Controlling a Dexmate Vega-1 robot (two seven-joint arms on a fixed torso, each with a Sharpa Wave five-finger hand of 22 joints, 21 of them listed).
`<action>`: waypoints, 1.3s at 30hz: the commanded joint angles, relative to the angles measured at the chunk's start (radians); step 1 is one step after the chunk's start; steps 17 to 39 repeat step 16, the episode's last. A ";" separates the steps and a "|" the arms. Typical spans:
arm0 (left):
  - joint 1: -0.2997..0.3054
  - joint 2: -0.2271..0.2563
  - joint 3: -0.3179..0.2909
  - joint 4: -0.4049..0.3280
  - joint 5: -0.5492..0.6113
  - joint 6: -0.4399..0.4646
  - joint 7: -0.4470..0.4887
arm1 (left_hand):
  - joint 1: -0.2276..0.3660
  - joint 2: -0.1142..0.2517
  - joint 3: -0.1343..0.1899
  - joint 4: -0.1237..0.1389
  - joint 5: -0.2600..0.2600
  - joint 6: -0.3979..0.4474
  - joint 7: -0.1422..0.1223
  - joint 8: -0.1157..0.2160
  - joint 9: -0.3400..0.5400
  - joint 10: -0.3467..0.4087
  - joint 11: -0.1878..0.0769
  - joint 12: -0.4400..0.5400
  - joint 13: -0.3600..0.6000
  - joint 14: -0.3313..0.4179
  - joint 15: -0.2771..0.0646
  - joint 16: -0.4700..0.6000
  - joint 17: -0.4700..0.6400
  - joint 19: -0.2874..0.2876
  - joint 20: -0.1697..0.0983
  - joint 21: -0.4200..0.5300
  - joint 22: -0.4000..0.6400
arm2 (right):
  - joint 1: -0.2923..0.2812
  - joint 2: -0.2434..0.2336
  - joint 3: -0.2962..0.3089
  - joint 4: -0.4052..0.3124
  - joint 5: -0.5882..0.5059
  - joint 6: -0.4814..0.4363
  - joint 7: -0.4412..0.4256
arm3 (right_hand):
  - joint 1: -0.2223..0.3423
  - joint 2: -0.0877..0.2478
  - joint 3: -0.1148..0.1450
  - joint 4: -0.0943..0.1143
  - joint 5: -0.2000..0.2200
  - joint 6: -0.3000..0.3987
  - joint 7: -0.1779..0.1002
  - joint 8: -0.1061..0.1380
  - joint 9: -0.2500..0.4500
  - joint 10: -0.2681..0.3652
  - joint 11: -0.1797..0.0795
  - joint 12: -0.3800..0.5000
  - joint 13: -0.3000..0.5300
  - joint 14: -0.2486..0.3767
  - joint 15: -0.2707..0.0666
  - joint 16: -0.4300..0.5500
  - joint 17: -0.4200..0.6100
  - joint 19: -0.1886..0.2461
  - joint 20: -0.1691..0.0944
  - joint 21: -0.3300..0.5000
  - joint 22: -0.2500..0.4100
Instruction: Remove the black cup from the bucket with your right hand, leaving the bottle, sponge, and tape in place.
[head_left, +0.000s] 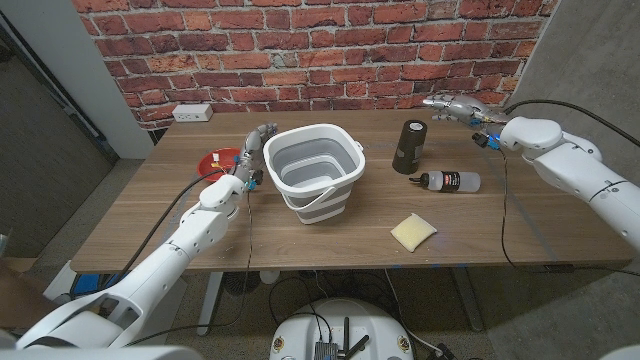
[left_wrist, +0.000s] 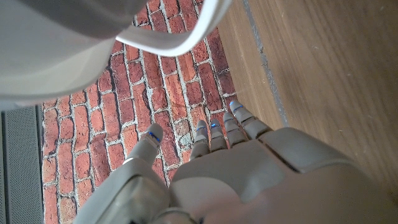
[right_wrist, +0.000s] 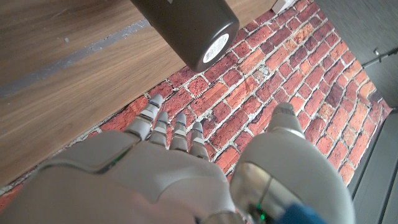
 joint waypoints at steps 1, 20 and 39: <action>-0.006 0.000 -0.002 0.004 0.000 0.006 0.002 | 0.004 0.052 0.002 -0.003 -0.003 -0.001 -0.001 0.003 0.005 0.000 -0.002 -0.002 0.003 -0.003 0.002 -0.003 -0.001 0.000 -0.045 0.001 0.004 | -0.041 0.062 0.019 0.078 0.078 0.103 -0.048 | -0.023 -0.002 -0.004 0.011 0.002 0.012 -0.004 0.001 0.002 0.013 -0.008 0.004 -0.005 0.013 -0.002 0.008 -0.001 0.016 -0.001 0.007 -0.001; -0.017 -0.013 0.009 0.043 -0.019 0.005 -0.045 | 0.002 0.052 0.002 -0.003 -0.003 0.004 0.000 0.005 0.005 0.004 -0.003 0.000 0.003 0.000 0.001 0.000 0.000 0.002 -0.045 0.003 0.004 | -0.057 0.178 0.006 0.167 0.106 0.189 -0.135 | -0.075 0.009 -0.021 0.035 0.009 0.025 0.000 0.002 0.002 0.031 0.003 0.007 -0.025 0.022 -0.006 0.012 -0.009 0.021 -0.011 0.006 -0.001; -0.017 -0.013 0.009 0.043 -0.019 0.005 -0.045 | 0.002 0.052 0.002 -0.003 -0.003 0.004 0.000 0.005 0.005 0.004 -0.003 0.000 0.003 0.000 0.001 0.000 0.000 0.002 -0.045 0.003 0.004 | -0.057 0.178 0.006 0.167 0.106 0.189 -0.135 | -0.075 0.009 -0.021 0.035 0.009 0.025 0.000 0.002 0.002 0.031 0.003 0.007 -0.025 0.022 -0.006 0.012 -0.009 0.021 -0.011 0.006 -0.001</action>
